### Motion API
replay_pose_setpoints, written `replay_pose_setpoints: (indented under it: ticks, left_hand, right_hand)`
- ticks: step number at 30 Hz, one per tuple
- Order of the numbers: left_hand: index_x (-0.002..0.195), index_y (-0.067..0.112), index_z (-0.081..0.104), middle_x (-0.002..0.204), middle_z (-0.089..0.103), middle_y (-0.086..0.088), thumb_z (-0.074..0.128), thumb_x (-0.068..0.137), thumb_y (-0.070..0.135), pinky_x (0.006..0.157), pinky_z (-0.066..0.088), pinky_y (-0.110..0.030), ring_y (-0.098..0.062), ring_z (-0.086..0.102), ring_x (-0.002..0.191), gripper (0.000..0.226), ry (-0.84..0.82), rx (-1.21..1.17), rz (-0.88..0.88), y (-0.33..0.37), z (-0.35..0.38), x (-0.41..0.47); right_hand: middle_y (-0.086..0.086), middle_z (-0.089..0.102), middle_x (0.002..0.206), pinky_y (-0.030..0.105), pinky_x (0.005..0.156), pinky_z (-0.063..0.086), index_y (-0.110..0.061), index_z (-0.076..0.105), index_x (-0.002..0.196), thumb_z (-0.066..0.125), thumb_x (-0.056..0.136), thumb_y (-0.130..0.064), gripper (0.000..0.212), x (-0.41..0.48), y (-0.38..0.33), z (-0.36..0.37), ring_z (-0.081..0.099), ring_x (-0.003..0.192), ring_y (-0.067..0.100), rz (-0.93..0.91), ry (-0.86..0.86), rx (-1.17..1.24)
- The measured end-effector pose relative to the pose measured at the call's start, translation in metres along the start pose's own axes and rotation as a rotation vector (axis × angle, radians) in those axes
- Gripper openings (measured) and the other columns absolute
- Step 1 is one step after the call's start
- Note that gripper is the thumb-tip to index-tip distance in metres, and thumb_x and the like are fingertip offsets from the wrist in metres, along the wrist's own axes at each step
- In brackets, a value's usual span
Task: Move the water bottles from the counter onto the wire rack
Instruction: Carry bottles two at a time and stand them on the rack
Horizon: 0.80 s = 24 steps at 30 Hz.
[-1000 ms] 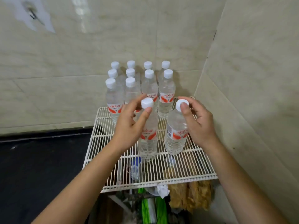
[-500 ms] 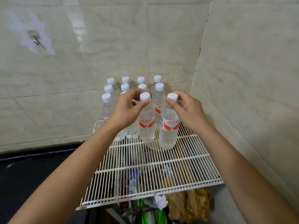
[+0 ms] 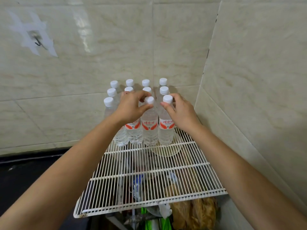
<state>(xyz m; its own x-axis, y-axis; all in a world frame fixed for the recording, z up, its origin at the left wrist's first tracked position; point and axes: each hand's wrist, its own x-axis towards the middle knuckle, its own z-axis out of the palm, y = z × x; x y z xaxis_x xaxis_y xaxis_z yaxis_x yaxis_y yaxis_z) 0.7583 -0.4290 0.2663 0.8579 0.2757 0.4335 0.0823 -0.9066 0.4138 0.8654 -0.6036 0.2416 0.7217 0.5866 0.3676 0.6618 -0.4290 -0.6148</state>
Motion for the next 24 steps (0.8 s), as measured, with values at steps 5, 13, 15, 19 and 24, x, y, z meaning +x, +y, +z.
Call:
replay_pose_setpoints:
  ticks: [5,13,15,19,24]
  left_hand:
    - [0.13,0.018,0.062,0.119,0.068,0.001,0.068,0.092,0.039,0.097,0.026,-0.031,-0.013,0.053,0.105,0.043,0.002,0.053,0.05,0.002,0.001,-0.003]
    - [0.149,0.018,0.044,0.157,0.041,-0.008,0.046,0.099,0.05,0.114,0.027,-0.045,-0.028,0.037,0.144,0.059,0.372,0.172,0.025,-0.003,-0.024,-0.06]
    - [0.152,0.017,0.041,0.159,0.037,-0.011,0.043,0.102,0.047,0.115,0.025,-0.046,-0.03,0.033,0.147,0.058,0.463,0.235,-0.064,-0.007,-0.025,-0.092]
    - [0.156,0.017,0.033,0.165,0.023,-0.013,0.04,0.103,0.046,0.117,0.022,-0.052,-0.032,0.024,0.152,0.061,0.404,0.357,-0.244,-0.028,-0.021,-0.16]
    - [0.154,0.015,0.037,0.164,0.025,-0.019,0.04,0.102,0.047,0.117,0.024,-0.056,-0.035,0.023,0.151,0.061,0.365,0.583,-0.424,-0.055,-0.049,-0.239]
  right_hand:
    - [0.005,0.063,0.134,0.037,0.091,0.048,-0.018,0.05,0.135,0.053,0.098,-0.057,0.054,-0.004,-0.002,-0.003,0.061,0.119,0.025,0.052,-0.03,-0.006]
    - [0.016,0.02,0.167,0.045,0.125,0.017,-0.013,0.031,0.156,0.037,0.104,-0.053,0.065,-0.019,-0.021,-0.004,0.016,0.155,0.031,-0.168,0.291,-0.137]
    - [0.024,0.017,0.166,0.052,0.125,0.013,-0.009,0.032,0.156,0.038,0.103,-0.052,0.068,-0.036,-0.025,0.018,0.012,0.155,0.04,-0.29,0.362,-0.167]
    - [0.029,0.008,0.166,0.059,0.124,0.006,-0.009,0.023,0.16,0.041,0.103,-0.053,0.074,-0.067,-0.04,0.076,0.003,0.154,0.046,-0.446,0.214,-0.197]
    - [0.029,0.005,0.166,0.062,0.123,0.006,-0.01,0.019,0.161,0.041,0.102,-0.057,0.078,-0.082,-0.084,0.135,0.001,0.154,0.047,-0.553,0.068,-0.111]
